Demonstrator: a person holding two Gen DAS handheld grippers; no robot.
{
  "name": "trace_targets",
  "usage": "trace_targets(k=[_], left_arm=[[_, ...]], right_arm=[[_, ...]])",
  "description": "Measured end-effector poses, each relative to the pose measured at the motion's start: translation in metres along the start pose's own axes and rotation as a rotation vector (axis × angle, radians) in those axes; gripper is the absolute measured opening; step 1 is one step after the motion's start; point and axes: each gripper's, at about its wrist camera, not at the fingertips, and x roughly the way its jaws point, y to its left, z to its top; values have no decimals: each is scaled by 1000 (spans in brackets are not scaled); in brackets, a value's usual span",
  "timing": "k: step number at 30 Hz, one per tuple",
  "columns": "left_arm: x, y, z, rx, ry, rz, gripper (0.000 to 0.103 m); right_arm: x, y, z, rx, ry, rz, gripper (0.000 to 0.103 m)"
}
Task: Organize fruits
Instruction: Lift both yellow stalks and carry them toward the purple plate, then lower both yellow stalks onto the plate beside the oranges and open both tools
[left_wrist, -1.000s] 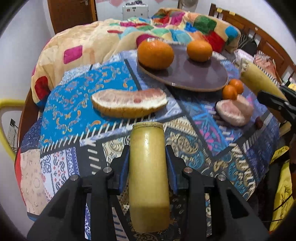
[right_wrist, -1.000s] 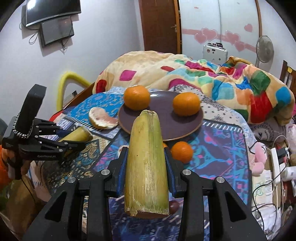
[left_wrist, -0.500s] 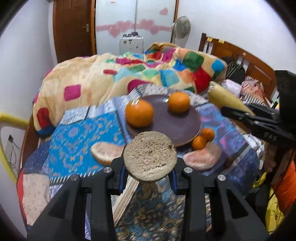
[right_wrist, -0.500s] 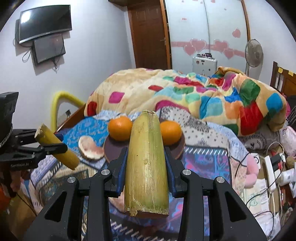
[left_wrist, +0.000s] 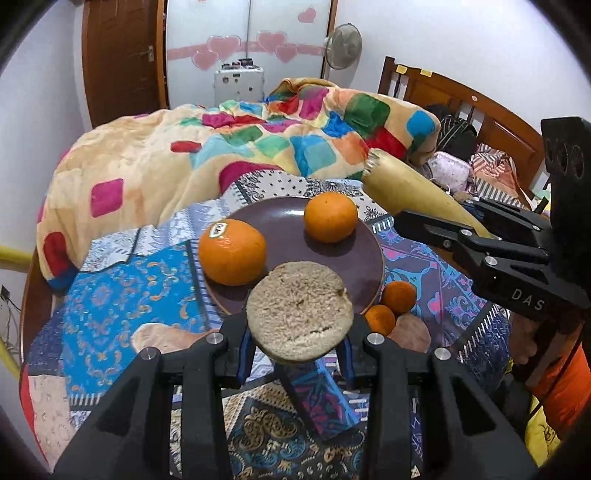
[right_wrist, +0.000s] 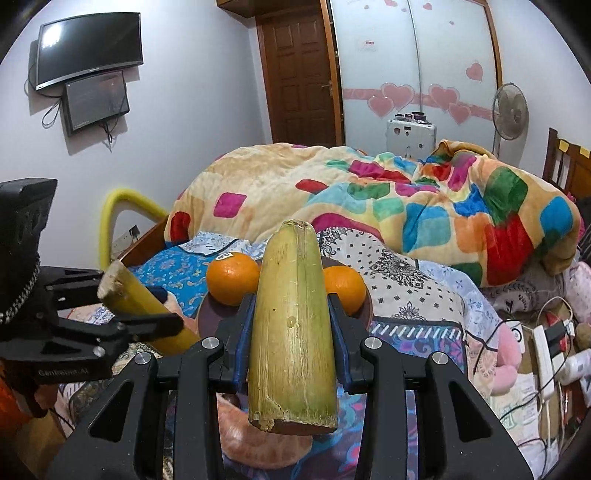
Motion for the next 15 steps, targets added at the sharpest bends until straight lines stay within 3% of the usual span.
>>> trace_targets(k=[15], left_arm=[[39,1,35,-31,12,13,36]], right_arm=[[33,-13,1,15,37,10,34]])
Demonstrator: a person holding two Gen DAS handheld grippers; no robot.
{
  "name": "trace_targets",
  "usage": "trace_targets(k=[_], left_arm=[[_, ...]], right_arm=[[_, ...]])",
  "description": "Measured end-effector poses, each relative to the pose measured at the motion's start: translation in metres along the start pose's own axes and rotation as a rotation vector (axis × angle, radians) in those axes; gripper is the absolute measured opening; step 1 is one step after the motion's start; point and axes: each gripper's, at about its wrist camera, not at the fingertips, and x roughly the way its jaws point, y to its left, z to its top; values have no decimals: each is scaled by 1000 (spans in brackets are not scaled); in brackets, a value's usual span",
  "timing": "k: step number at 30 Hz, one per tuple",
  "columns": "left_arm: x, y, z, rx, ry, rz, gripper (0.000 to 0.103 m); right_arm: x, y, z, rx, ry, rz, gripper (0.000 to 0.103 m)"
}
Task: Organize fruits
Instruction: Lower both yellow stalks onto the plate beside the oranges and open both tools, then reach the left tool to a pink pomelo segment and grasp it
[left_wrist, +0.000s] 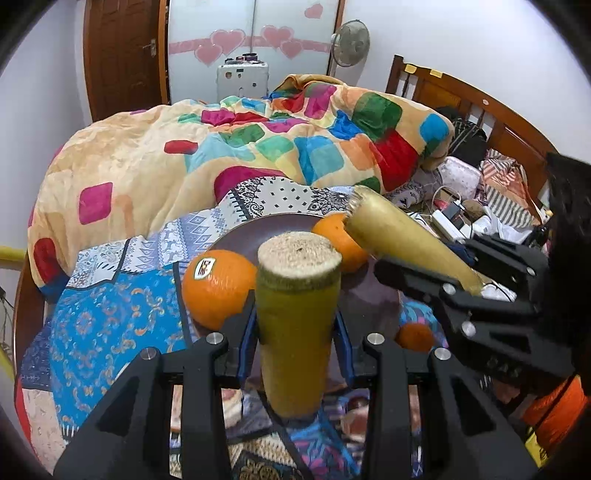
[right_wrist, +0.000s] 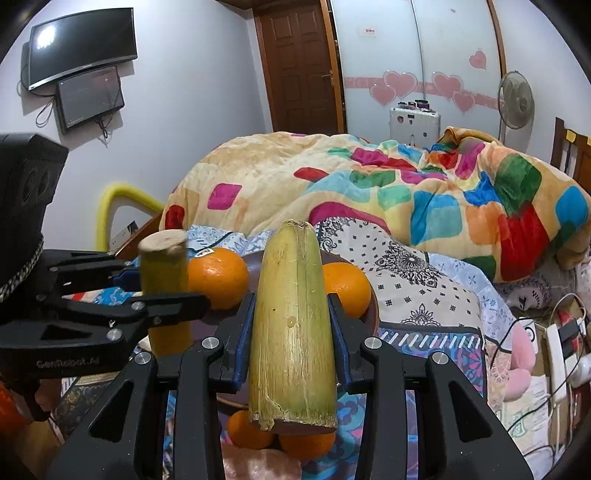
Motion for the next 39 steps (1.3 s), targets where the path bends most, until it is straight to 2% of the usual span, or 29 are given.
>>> trace_targets(k=[6,11,15,17,23,30,35,39], left_arm=[[22,6,10,-30,25,4,36],[22,6,14,-22,8,31,37],[10,12,13,-48,-17,13,51],[4,13,13,-48,-37,20,51],[-10,22,2,-42,-57,42,51],[-24,37,-17,-18,-69,105,55],[-25,54,-31,-44,-44,112,55],[-28,63,-44,-56,-25,129,57]], right_arm=[[-1,-2,2,-17,1,-17,34],[3,-3,2,-17,8,-15,34],[7,-2,1,-13,16,-14,34],[7,-1,2,-17,16,-18,34],[16,6,7,-37,23,-31,34],[32,10,11,-32,63,-29,34],[25,8,17,-7,50,-11,34],[13,12,13,-42,45,-37,34]])
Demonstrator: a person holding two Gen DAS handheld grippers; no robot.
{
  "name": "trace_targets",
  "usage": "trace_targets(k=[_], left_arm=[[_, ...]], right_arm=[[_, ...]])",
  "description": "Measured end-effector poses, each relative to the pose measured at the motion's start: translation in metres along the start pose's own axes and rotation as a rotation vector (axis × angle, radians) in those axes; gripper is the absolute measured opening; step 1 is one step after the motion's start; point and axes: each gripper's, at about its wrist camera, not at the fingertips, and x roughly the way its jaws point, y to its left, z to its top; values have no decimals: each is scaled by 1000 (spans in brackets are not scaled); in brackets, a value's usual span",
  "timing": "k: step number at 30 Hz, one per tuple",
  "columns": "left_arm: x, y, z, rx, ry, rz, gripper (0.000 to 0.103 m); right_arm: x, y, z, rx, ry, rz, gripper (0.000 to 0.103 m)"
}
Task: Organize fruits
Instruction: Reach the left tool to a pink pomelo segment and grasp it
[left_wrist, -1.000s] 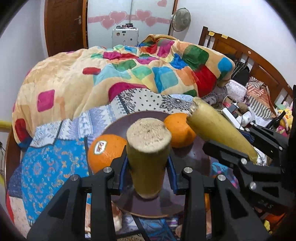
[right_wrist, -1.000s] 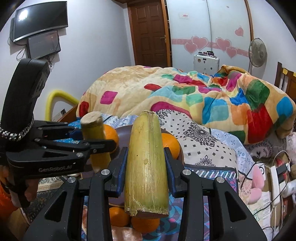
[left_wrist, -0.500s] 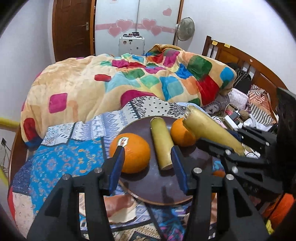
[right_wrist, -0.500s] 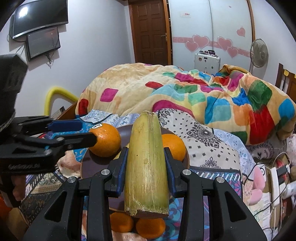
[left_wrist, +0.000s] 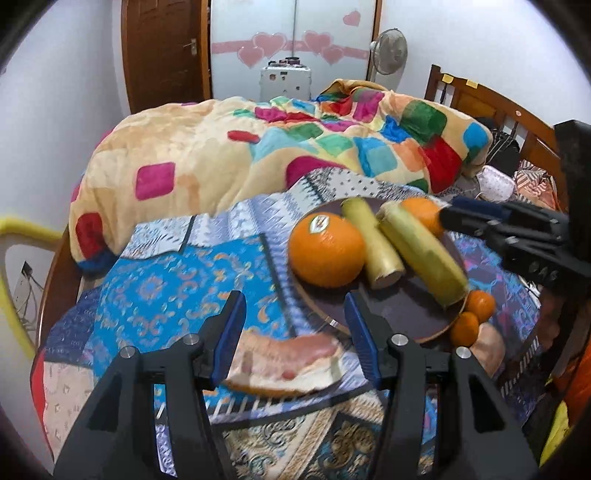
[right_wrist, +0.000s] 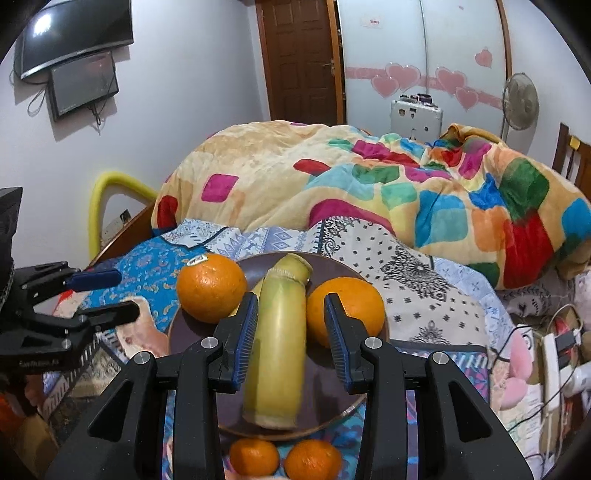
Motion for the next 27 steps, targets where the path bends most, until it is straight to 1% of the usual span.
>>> trace_targets(k=[3,4,6,8,11,13,15,17,19,21,23,25,26,27], left_arm=[[2,6,-12,-16,24,24,68],[3,6,-17,-19,38,25,73],[11,5,-26,-20,79,37,78],[17,4,-30,-21,101,57,78],[27,1,-33,-41,111,108,79],[33,-3,-33,-32,109,152,87],[37,-8,-36,14,104,192,91],[36,-6,-39,29,99,188,91],[32,2,-45,0,125,160,91],[24,12,-55,-42,136,140,91],[16,22,-64,-64,146,134,91],[8,33,-72,-82,155,148,91],[5,38,-76,-94,160,143,91],[3,44,-79,-114,174,123,91]], right_arm=[[-10,-1,-8,-14,-5,-10,41],[-14,-2,-14,-14,-3,-10,42],[-18,-3,-20,-17,2,-16,42],[-23,-4,-29,-22,12,-30,42],[-29,-6,-38,-21,22,-33,42],[-35,-7,-45,-29,26,-43,42],[-41,-7,-52,-45,27,-61,43],[-47,-9,-57,-58,27,-74,44],[-51,-10,-63,-67,28,-81,48],[-54,-12,-69,-72,32,-79,48],[-56,-13,-75,-77,39,-75,48],[-56,-13,-80,-80,46,-74,48],[-56,-13,-82,-81,48,-71,48],[-56,-13,-84,-82,50,-71,48]])
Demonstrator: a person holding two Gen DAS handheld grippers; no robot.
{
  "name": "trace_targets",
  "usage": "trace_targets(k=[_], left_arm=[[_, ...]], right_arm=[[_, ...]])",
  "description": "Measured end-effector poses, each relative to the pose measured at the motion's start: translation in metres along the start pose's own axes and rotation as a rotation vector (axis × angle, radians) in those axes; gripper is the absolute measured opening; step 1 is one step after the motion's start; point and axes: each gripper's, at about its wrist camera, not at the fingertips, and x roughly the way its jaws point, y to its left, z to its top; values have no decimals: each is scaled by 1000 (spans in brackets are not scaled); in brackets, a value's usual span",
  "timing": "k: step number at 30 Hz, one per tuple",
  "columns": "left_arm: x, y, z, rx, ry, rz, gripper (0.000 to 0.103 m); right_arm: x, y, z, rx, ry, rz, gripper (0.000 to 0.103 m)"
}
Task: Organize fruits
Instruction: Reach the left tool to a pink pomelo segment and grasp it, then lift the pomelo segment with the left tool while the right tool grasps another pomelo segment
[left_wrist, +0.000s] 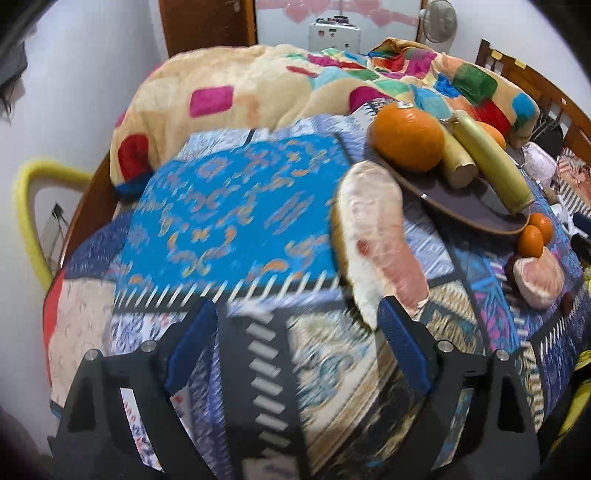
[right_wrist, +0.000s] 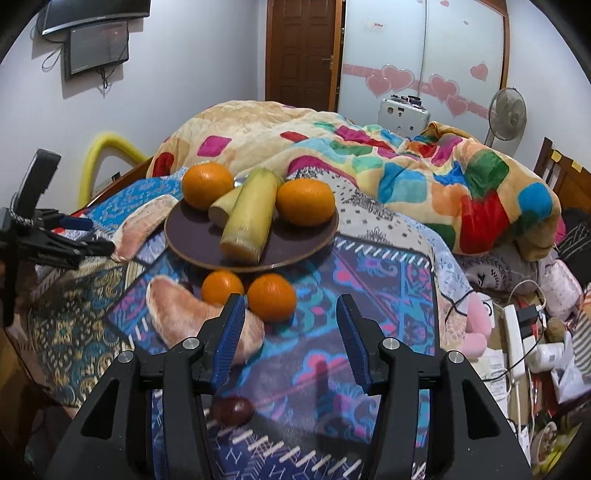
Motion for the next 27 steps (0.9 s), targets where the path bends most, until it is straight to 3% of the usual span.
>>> trace_targets(k=[3,8,12,17,20,22,27], left_arm=[[-2,3,-1,-30,28,-38,83],[-9,-15,13,-15,3,-91,82],[11,-36,28,43,30,-64,82],[27,-47,35,61,22,-50,83],[25,-46,33,61,8,-60,71],[18,-48,29,73,8,-71,53],[5,-48,11,104,15,-78,53]], right_arm=[[0,0,-3,2,0,1,49],[1,-2,-6,18,4,11,55],[3,-4,-8,24,14,27,57],[4,0,-10,22,20,100,68],[9,7,-10,3,25,114,69],[13,12,-10,-2,33,121,69],[15,20,-9,-8,41,156,69]])
